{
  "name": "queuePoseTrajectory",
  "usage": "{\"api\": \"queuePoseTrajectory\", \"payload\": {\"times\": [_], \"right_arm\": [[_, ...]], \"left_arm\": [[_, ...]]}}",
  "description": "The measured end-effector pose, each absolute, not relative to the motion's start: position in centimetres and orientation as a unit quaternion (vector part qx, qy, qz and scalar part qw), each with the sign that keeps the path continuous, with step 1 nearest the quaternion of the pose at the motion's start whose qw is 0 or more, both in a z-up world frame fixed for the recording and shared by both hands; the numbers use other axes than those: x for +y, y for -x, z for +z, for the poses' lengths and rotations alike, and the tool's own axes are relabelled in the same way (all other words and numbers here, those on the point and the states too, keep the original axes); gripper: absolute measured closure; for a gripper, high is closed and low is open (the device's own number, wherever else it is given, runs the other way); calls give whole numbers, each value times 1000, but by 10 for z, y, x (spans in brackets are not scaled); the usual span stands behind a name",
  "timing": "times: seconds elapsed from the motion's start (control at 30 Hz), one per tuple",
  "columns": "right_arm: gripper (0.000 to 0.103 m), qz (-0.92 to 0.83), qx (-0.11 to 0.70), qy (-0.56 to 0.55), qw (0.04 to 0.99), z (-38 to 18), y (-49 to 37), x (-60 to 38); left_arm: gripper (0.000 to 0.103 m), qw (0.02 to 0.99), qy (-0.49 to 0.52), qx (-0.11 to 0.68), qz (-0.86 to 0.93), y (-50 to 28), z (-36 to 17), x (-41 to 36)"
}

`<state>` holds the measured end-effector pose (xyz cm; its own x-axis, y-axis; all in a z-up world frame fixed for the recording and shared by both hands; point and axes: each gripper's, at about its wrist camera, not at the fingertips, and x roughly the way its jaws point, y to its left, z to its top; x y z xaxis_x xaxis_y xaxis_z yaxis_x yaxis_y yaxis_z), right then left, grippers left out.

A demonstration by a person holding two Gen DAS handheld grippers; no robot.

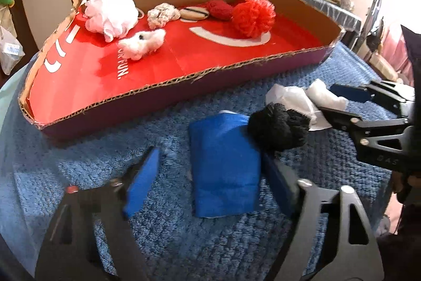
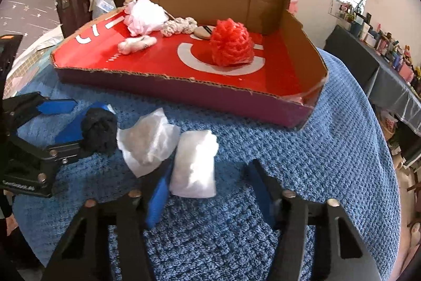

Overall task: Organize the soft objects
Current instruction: 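Grasp the blue cloth with the left tool while the right tool grasps the white folded cloth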

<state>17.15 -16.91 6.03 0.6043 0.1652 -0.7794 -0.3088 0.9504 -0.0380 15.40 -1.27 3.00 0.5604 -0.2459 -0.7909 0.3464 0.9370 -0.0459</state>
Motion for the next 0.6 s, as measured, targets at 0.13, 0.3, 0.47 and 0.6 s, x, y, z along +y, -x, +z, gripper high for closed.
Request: {"api": "queuePoseTrajectory", "payload": {"times": [0.13, 0.3, 0.47, 0.6], "right_arm": [[57, 139, 424, 75, 892, 61, -172, -170], [75, 145, 421, 67, 893, 62, -171, -170], [78, 141, 408, 71, 899, 69, -166, -170], [78, 138, 394, 69, 906, 80, -162, -173]], "left_arm": [[44, 883, -49, 430, -182, -151, 34, -15], [62, 886, -40, 425, -182, -151, 36, -16], [70, 894, -28, 409, -178, -148, 45, -8], [70, 901, -20, 389, -189, -141, 58, -3]]}}
